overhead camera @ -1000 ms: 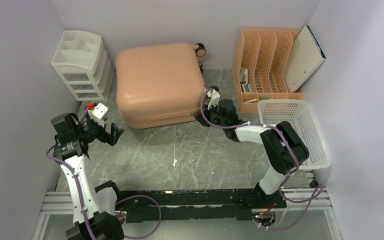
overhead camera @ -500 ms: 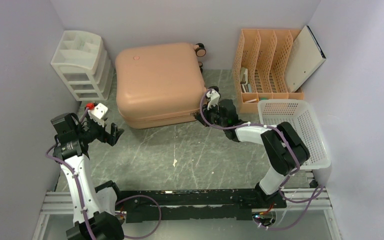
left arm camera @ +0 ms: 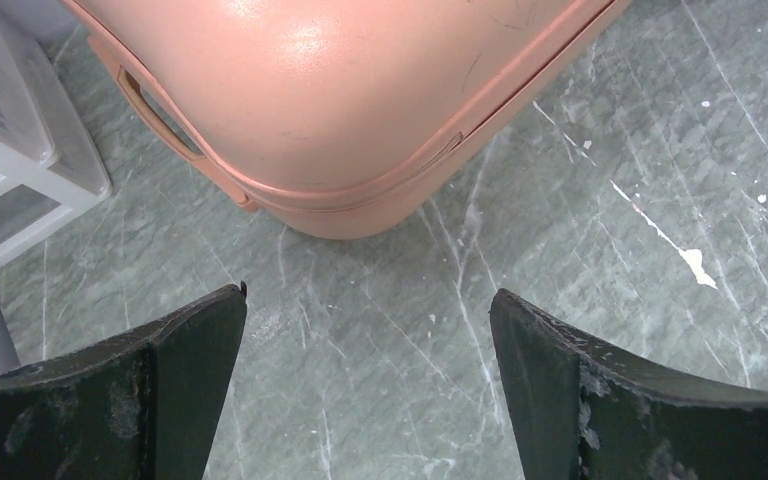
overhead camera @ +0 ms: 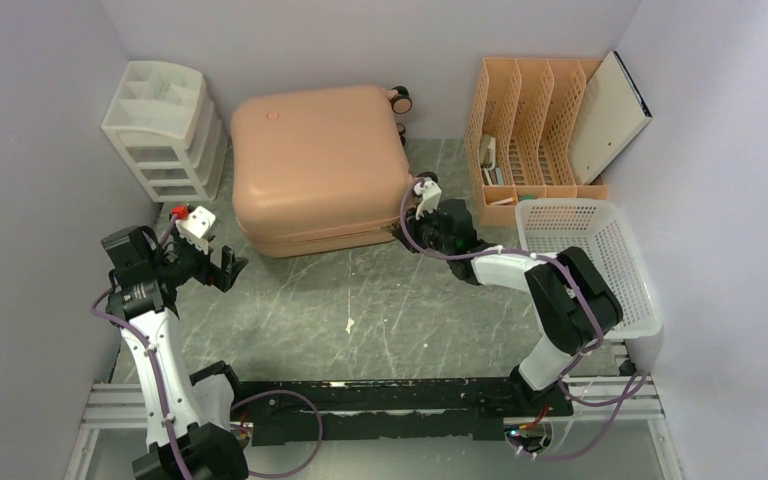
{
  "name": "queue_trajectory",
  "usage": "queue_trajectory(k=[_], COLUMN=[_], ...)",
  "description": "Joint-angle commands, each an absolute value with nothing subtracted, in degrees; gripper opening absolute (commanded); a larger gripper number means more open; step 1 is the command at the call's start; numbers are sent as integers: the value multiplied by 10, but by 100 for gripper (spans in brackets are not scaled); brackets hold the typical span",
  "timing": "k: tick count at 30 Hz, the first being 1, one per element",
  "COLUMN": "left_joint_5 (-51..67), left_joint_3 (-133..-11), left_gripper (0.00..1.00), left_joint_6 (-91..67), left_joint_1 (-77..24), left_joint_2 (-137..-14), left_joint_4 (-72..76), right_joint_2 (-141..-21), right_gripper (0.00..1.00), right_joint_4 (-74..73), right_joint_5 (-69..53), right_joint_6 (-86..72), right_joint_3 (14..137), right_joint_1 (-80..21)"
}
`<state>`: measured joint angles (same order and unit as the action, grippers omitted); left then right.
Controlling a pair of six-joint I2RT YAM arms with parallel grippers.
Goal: Open, take out, and arrange the luggage
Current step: Unzip the luggage at the center of the board.
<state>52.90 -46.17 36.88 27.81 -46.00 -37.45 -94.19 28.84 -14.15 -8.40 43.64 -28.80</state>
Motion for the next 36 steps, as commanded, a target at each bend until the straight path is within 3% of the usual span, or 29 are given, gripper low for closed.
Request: queue_trajectory(k=[1, 10, 19, 22, 26, 31, 36], left_joint_5=[552, 530, 130, 100, 152, 212, 233], left_joint_3=[-470, -594, -772, -876, -1023, -1193, -1262], left_gripper=[97, 97, 97, 97, 97, 97, 97], left_joint_6=[364, 307, 243, 236, 230, 238, 238], left_joint_1=[282, 234, -167, -242, -301, -361, -400], left_joint_2=[-460, -536, -751, -857, -979, -1119, -1211], left_joint_4=[-356, -297, -235, -254, -293, -370, -382], right_joint_2=[-914, -920, -961, -978, -958, -942, -929], right_gripper=[0, 0, 0, 0, 1, 28, 37], right_joint_4=[311, 280, 248, 230, 265, 282, 318], right_joint_5=[-63, -101, -139, -190, -257, -382, -461], right_joint_6=[-109, -143, -137, -130, -110, -100, -104], right_joint_3=[446, 455, 500, 522, 497, 475, 451], right_joint_1=[-241, -176, -166, -154, -135, -80, -41])
